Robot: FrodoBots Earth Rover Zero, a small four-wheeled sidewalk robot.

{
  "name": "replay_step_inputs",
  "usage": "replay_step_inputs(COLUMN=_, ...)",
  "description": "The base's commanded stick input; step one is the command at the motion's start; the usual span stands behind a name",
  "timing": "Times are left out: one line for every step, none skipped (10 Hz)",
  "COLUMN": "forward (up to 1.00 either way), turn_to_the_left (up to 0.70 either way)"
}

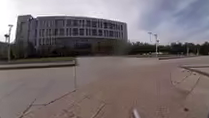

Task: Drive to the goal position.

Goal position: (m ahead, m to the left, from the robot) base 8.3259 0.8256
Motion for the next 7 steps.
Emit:
replay_step_inputs(forward=1.00, turn_to_the_left=0.00)
replay_step_inputs(forward=1.00, turn_to_the_left=0.15)
replay_step_inputs(forward=1.00, turn_to_the_left=0.27)
replay_step_inputs(forward=1.00, turn_to_the_left=0.27)
replay_step_inputs(forward=1.00, turn_to_the_left=0.15)
replay_step_inputs(forward=1.00, turn_to_the_left=0.00)
replay_step_inputs(forward=1.00, turn_to_the_left=0.00)
